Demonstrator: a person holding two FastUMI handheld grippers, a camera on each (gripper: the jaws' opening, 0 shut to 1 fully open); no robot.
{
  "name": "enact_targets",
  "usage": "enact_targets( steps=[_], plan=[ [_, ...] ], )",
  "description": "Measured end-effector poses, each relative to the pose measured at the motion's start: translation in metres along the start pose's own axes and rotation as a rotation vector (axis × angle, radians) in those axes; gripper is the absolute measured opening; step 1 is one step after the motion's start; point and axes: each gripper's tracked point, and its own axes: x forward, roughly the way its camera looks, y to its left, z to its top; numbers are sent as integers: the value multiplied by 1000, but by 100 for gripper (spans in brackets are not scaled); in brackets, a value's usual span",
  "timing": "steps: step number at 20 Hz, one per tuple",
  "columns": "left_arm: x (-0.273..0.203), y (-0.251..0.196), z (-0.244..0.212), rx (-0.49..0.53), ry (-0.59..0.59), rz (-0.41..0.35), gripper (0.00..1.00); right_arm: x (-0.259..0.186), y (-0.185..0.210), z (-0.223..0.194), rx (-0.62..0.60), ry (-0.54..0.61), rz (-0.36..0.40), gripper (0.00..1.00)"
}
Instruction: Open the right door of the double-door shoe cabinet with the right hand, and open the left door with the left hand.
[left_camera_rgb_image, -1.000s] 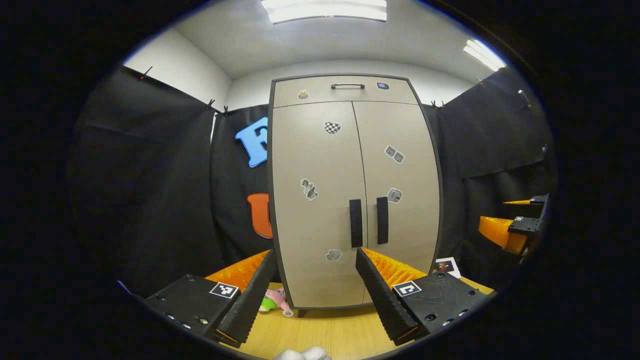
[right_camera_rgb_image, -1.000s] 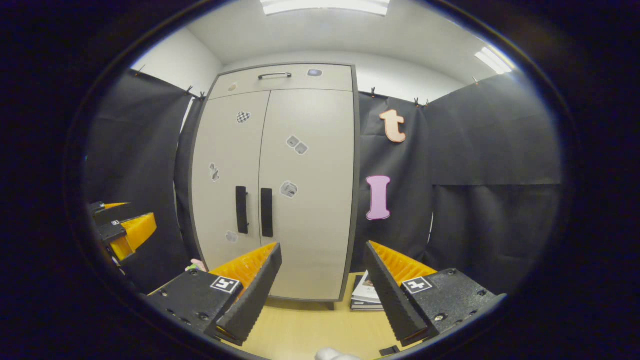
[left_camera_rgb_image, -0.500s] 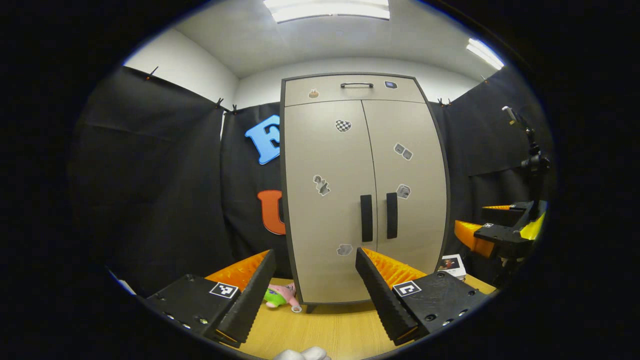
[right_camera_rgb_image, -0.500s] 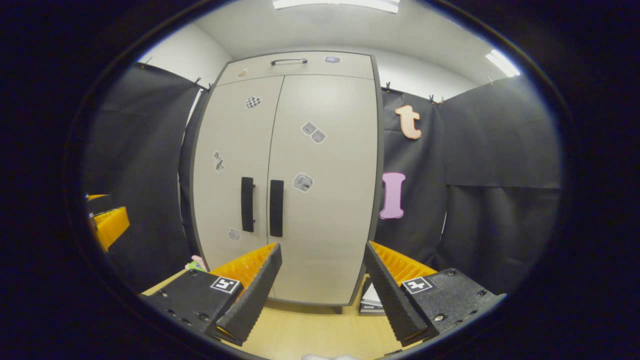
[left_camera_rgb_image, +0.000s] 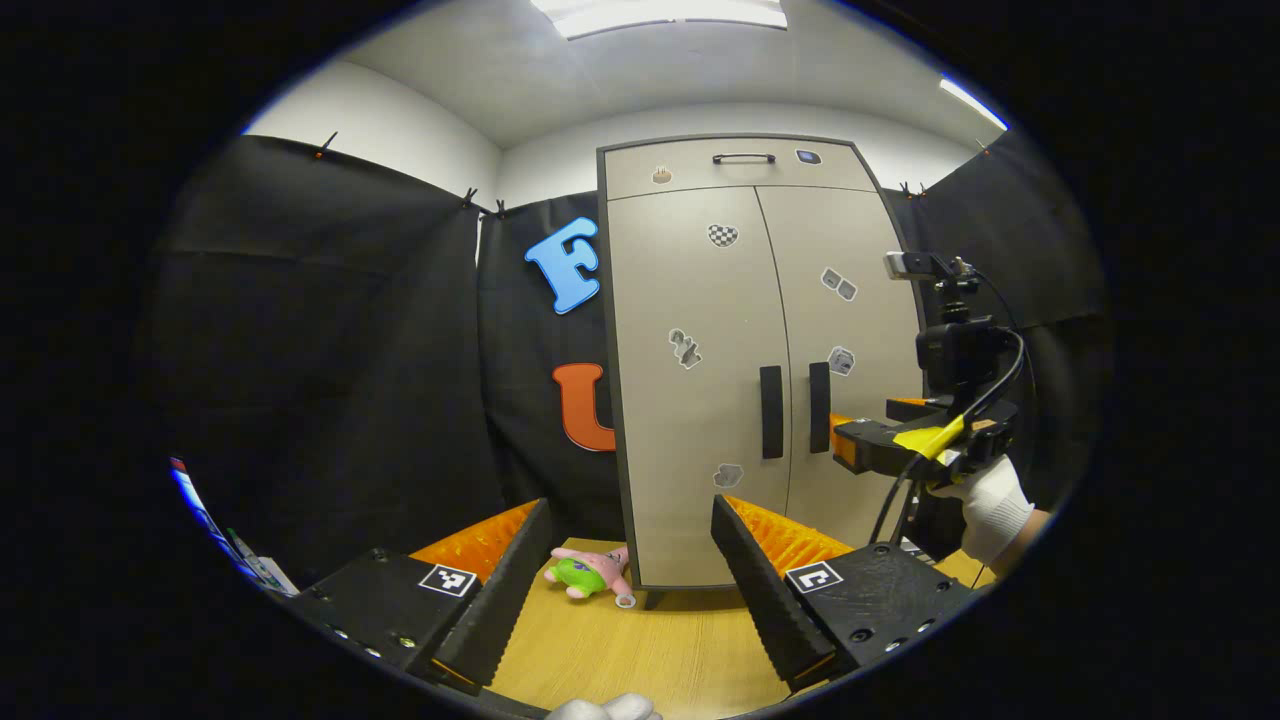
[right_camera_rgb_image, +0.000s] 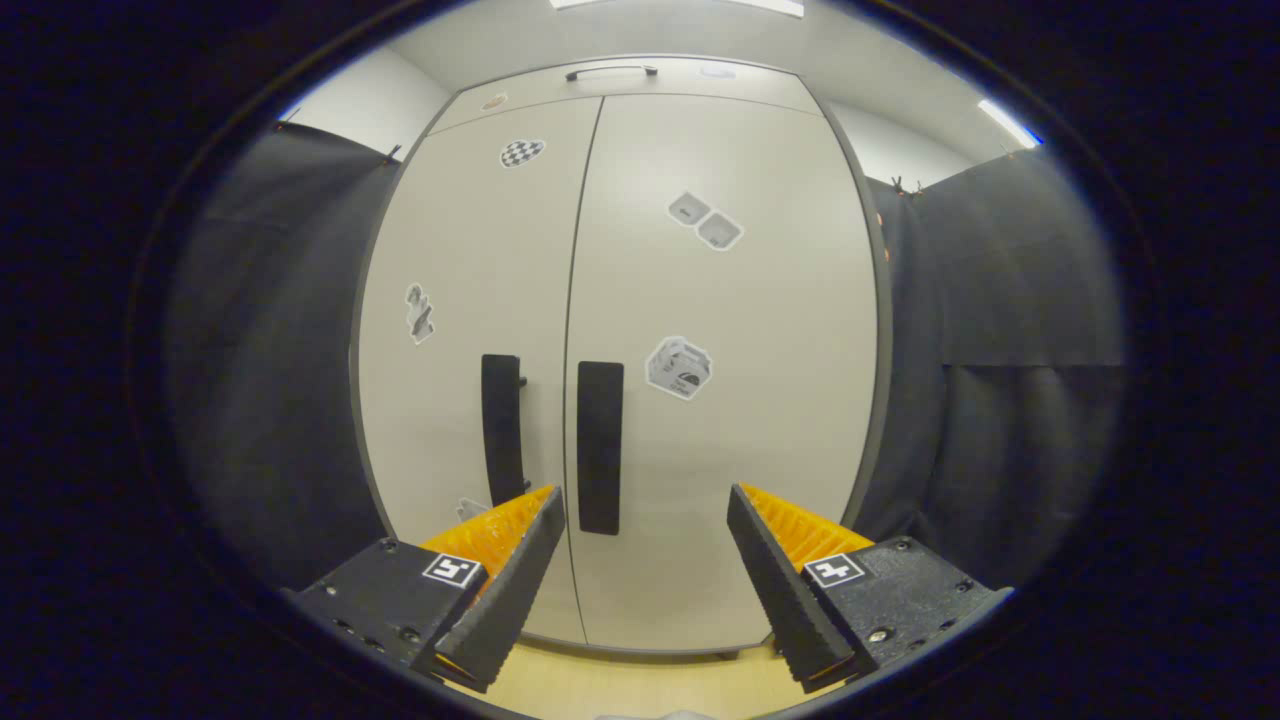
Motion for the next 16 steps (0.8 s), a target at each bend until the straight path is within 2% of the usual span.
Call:
enact_targets(
  steps=[2,3,4,5,8,9,10,14,16],
  plan=[
    [1,2,-2,-1,7,10,96,21,7,1,-7,2,-2,99],
    [3,4,-3,1,8,15,100,32,9,4,-4,3,-4,97],
    [4,5,-5,2,14,22,96,42,11,8,0,-2,-10,94],
    [5,6,-7,1,20,25,96,52,10,11,1,-3,-18,92],
    [6,5,-9,1,25,27,96,71,18,17,25,7,4,76],
    [7,4,-9,6,24,25,96,73,15,17,31,10,-10,71],
    [9,4,-8,10,23,24,96,77,15,18,36,11,-9,61],
    [11,4,-5,3,15,23,96,76,23,17,49,30,-7,34],
    [11,6,-4,-4,13,29,96,77,23,17,41,35,-5,32]
  ],
)
